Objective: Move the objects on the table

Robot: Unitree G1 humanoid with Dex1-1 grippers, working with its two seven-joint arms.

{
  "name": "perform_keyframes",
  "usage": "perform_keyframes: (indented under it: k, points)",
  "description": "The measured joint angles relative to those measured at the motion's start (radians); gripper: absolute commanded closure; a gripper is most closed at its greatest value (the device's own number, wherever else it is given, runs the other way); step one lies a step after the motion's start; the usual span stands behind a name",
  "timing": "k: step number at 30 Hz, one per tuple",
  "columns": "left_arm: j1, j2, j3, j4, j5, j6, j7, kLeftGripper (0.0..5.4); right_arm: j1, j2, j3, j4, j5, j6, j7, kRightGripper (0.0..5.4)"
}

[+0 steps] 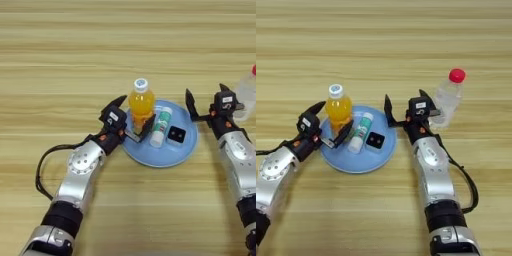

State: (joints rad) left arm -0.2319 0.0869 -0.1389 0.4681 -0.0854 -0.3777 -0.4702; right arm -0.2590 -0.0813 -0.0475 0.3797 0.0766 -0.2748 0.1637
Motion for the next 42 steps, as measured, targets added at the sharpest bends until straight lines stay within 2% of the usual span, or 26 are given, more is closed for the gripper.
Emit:
perform_keyframes:
  k: [5, 8, 15, 16, 33, 37, 42]
  points:
    - [-0.031, -0.006, 0.016, 0.035, -0.001, -0.003, 0.000, 0.00, 0.000, 0.000, 0.001, 0.000, 0.000, 0.000, -0.002, 0.02]
    - [-0.063, -0.036, 0.016, 0.073, 0.000, -0.003, 0.008, 0.00, 0.000, 0.001, 0.001, 0.000, 0.000, 0.000, -0.002, 0.02]
    - [-0.064, -0.041, 0.016, 0.090, 0.001, -0.013, 0.006, 0.00, 0.000, 0.007, 0.004, 0.000, 0.000, 0.000, -0.003, 0.02]
    - [-0.064, -0.042, 0.016, 0.091, 0.001, -0.014, 0.006, 0.22, 0.000, 0.008, 0.004, 0.000, 0.000, 0.000, -0.003, 0.00]
    - [-0.064, -0.067, 0.017, 0.106, -0.001, -0.025, -0.013, 1.94, 0.000, 0.008, 0.002, 0.000, 0.000, 0.000, -0.004, 0.00]
    - [-0.063, -0.064, 0.024, 0.103, -0.001, -0.025, -0.011, 2.01, 0.000, 0.009, 0.002, 0.000, 0.000, 0.000, -0.004, 0.00]
    - [-0.059, -0.046, 0.080, 0.048, -0.031, -0.021, 0.007, 2.02, 0.000, 0.009, 0.002, 0.000, -0.001, 0.000, -0.005, 0.00]
